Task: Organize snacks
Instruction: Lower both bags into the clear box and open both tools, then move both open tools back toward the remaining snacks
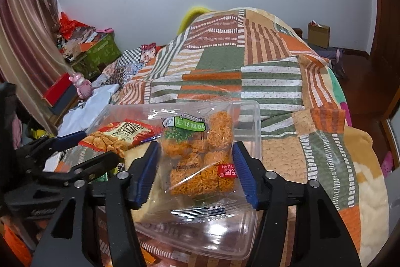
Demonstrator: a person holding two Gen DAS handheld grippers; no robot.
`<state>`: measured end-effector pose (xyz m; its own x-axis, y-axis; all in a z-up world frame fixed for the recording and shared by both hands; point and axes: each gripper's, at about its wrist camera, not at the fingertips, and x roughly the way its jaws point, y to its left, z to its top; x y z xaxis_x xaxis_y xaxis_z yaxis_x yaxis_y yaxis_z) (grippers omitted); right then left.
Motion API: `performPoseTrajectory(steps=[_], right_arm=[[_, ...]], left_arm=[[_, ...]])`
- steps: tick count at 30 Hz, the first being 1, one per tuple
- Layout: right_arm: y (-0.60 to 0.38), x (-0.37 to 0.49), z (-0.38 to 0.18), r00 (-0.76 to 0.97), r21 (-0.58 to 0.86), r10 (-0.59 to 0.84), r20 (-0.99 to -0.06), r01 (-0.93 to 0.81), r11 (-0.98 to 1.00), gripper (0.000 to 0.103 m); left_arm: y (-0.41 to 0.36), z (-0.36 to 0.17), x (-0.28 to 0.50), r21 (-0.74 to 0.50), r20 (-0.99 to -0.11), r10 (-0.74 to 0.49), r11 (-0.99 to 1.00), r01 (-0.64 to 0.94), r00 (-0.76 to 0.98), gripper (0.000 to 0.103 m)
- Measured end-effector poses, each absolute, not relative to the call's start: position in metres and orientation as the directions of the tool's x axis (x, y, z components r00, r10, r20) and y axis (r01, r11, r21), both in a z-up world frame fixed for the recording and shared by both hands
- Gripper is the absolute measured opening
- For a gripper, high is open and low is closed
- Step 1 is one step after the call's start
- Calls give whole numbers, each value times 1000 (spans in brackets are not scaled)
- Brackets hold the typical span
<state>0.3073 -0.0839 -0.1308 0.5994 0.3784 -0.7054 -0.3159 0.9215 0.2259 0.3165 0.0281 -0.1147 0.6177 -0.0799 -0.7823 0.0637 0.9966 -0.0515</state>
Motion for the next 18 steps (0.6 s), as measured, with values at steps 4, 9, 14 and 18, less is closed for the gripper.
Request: performPoseTrajectory(steps=[4, 9, 14, 18], right_arm=[[-85, 304, -133, 596, 213, 364, -716, -310, 927, 66], [-91, 293, -127, 594, 221, 370, -714, -310, 924, 67], [-97, 275, -115, 615, 220, 372, -696, -310, 925, 75], [-102, 254, -102, 637, 203, 370, -676, -323, 925, 76]], left_arm=[[23, -110, 304, -30, -772, -75, 996, 81, 631, 86], [20, -103, 287, -30, -764, -83, 995, 93, 639, 86], [23, -91, 265, -45, -751, -89, 995, 84, 654, 86], [24, -84, 244, -42, -742, -85, 996, 80, 665, 87]])
